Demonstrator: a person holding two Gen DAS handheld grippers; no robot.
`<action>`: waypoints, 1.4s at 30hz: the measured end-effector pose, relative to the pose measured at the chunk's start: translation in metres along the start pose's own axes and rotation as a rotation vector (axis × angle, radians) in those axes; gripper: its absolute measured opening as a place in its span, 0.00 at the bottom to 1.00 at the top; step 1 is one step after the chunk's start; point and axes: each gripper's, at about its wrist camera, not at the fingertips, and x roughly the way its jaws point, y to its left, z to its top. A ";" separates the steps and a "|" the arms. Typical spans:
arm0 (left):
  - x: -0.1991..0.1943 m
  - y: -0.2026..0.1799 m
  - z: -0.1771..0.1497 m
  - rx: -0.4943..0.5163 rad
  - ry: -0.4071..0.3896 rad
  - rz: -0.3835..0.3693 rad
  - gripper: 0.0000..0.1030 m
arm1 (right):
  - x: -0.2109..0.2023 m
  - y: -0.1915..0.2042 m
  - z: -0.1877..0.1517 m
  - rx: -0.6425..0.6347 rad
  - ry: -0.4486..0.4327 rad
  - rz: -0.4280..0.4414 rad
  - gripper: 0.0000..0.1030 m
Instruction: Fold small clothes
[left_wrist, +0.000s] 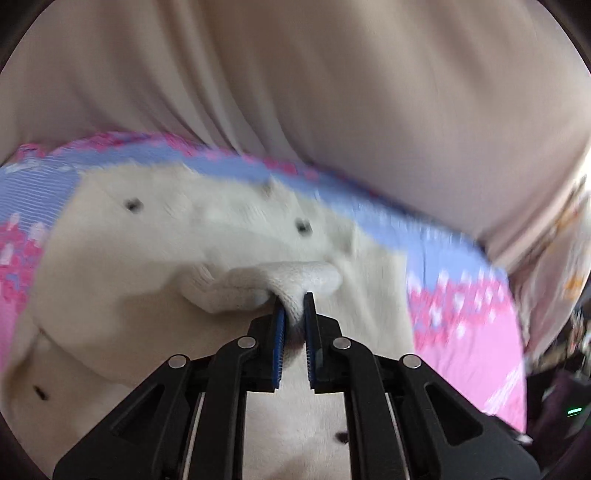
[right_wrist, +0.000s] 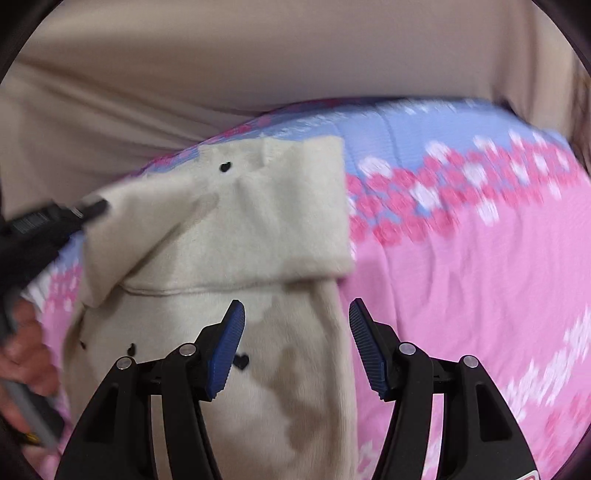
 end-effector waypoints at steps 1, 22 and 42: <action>-0.015 0.010 0.008 -0.023 -0.028 0.001 0.08 | 0.008 0.015 0.007 -0.078 0.009 -0.006 0.56; -0.184 0.157 0.080 -0.279 -0.349 0.113 0.09 | 0.104 0.257 0.058 -0.494 0.082 0.219 0.10; -0.110 0.023 0.076 -0.058 -0.205 -0.110 0.09 | 0.043 0.062 0.004 -0.077 0.131 0.190 0.38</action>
